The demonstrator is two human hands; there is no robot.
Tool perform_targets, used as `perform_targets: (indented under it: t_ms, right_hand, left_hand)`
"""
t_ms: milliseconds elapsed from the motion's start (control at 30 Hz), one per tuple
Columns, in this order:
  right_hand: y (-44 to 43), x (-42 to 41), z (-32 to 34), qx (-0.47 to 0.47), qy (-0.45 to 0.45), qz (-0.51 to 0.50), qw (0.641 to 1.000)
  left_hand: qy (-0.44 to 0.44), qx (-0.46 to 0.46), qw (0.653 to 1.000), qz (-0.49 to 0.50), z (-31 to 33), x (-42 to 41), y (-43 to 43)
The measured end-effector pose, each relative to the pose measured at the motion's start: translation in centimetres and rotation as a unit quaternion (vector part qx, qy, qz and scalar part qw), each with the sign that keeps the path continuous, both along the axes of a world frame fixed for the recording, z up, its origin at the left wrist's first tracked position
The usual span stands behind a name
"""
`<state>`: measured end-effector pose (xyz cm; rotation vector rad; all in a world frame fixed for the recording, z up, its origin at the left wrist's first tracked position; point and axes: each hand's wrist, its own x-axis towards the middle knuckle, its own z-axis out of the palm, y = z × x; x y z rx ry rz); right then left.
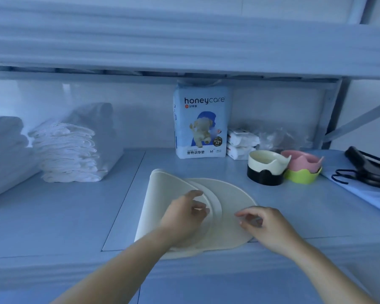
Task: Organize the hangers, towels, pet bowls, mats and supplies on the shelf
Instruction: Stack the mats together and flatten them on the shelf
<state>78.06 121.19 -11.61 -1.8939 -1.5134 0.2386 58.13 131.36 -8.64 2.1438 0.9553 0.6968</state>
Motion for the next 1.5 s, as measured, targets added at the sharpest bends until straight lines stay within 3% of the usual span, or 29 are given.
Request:
perform_targets:
  t_ms: [100, 200, 300, 400, 533, 833, 1133, 1500]
  right_hand:
    - [1.5, -1.5, -0.1, 0.02, 0.005, 0.008, 1.0]
    - [3.1, -3.4, 0.0, 0.037, 0.01, 0.013, 0.999]
    - [4.6, -4.7, 0.3, 0.038, -0.005, -0.004, 0.999]
    - [5.6, -5.6, 0.4, -0.021, -0.032, -0.025, 0.999]
    - [6.1, -6.4, 0.4, -0.075, -0.041, -0.046, 0.995]
    - [6.8, -6.1, 0.5, -0.019, 0.053, -0.116, 0.992]
    - [6.0, -4.1, 1.6, 0.006, 0.023, -0.135, 0.991]
    - [3.7, -1.6, -0.4, 0.033, -0.008, -0.116, 0.993]
  left_hand:
    - [-0.003, 0.062, 0.998, 0.021, 1.3, -2.4, 1.0]
    - [0.06, 0.105, 0.991, 0.052, 1.6, -5.5, 2.3]
    - [0.071, 0.082, 0.993, 0.052, 0.5, -7.6, 3.2]
    - [0.063, 0.039, 0.997, 0.03, -1.0, -8.1, 3.5]
    - [0.056, 0.013, 0.998, 0.004, -2.0, -7.5, 3.4]
    - [0.047, 0.049, 0.998, -0.008, -2.7, -6.1, 4.1]
    - [0.075, 0.082, 0.994, -0.008, -2.0, -3.6, 3.4]
    - [0.177, 0.167, 0.97, 0.005, -2.7, -0.6, 2.8]
